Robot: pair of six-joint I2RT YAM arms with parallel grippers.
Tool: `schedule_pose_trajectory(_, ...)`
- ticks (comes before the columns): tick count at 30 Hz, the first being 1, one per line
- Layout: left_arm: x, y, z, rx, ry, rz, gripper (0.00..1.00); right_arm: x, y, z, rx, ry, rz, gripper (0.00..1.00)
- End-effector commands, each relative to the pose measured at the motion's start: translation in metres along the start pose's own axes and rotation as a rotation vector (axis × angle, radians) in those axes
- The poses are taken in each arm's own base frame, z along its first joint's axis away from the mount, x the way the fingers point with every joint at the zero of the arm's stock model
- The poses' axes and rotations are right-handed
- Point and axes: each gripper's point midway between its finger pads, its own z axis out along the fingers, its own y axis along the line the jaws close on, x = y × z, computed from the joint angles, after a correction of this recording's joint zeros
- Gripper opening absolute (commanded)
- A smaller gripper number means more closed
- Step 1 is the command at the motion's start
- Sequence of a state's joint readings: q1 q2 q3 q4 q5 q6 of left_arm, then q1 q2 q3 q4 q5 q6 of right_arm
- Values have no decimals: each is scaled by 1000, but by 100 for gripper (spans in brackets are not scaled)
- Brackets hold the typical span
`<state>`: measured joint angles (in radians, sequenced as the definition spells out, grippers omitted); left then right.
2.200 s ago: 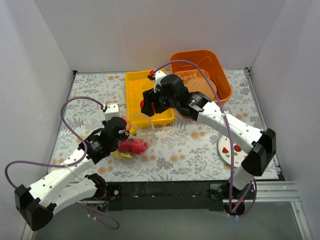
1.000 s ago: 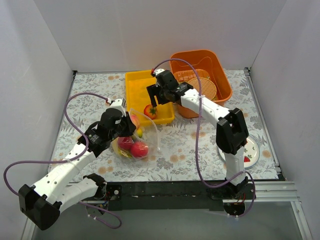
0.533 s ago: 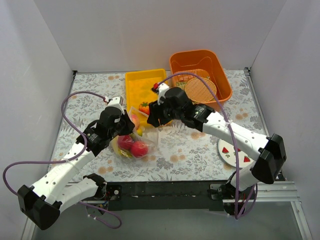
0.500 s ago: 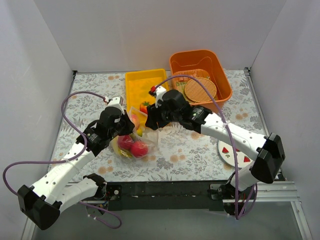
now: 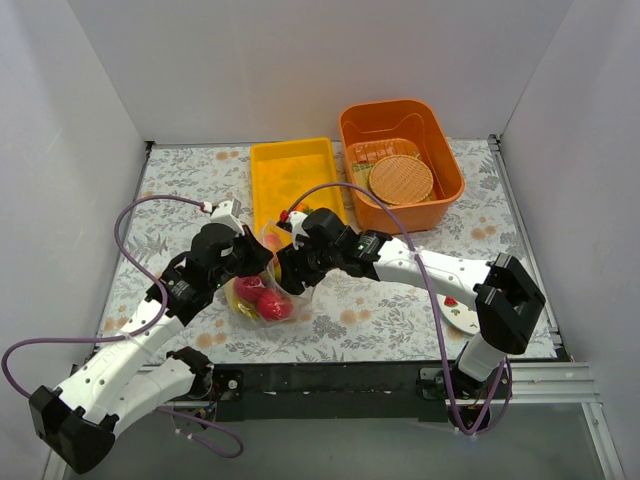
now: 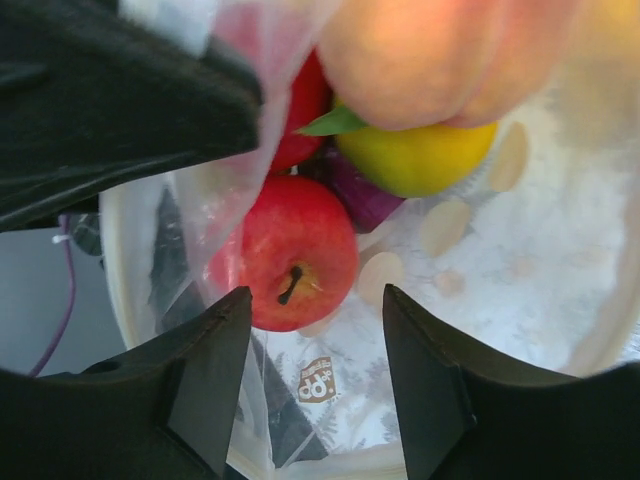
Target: Open the zip-top bag and remove the fake food
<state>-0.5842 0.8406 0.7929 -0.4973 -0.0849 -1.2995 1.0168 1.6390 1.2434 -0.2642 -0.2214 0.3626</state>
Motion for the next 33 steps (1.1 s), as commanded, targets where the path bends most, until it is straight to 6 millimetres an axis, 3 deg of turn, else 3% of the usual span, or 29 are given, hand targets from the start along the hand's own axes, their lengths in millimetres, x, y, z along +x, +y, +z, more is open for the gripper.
schedule_pose_trajectory(1, -2, -4, 1, 31, -19, -28, 0, 10, 22, 3, -133, 11, -37, 65)
schedule_pose_trajectory(9, -5, -12, 5, 67, -49, -114, 0, 19, 27, 11, -177, 28, -17, 72)
schedule_pose_trajectory(13, -8, -9, 4, 51, -65, -131, 0, 18, 22, 17, -142, 12, 27, 61)
schedule_pose_trajectory(14, -8, -9, 4, 48, -64, -133, 0, 16, 20, 19, -131, 4, 44, 51)
schedule_pose_trajectory(15, -8, -8, 5, 42, -61, -135, 0, 16, 20, 19, -131, 1, 47, 47)
schedule_pose_trajectory(33, -3, -2, 10, 8, -46, -144, 0, 30, 31, 22, -161, 24, 43, 33)
